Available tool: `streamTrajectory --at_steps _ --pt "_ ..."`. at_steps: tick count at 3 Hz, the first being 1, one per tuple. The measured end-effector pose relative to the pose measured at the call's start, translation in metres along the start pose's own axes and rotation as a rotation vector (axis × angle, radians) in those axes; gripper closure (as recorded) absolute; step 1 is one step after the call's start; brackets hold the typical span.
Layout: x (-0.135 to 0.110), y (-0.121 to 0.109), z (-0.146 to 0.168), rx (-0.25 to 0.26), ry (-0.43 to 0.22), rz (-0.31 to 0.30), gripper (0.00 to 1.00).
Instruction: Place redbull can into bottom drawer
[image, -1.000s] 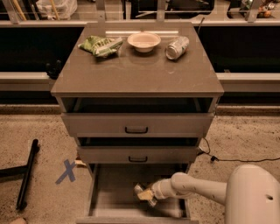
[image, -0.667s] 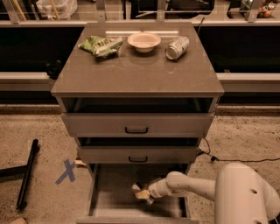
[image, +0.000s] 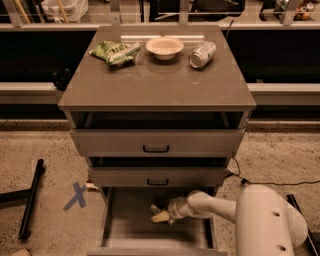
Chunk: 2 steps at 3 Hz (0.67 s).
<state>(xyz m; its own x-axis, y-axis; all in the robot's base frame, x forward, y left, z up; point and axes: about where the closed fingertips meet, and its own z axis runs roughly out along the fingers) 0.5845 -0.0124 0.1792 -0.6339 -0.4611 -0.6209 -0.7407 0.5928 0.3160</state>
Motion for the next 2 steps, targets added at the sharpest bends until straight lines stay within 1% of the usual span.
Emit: streamTrajectory --at_steps 1,2 --pt "0.001 -0.019 -0.037 0.062 -0.008 0.024 0.0" --pt "0.026 -0.023 -0.117 0.131 0.018 0.089 0.0"
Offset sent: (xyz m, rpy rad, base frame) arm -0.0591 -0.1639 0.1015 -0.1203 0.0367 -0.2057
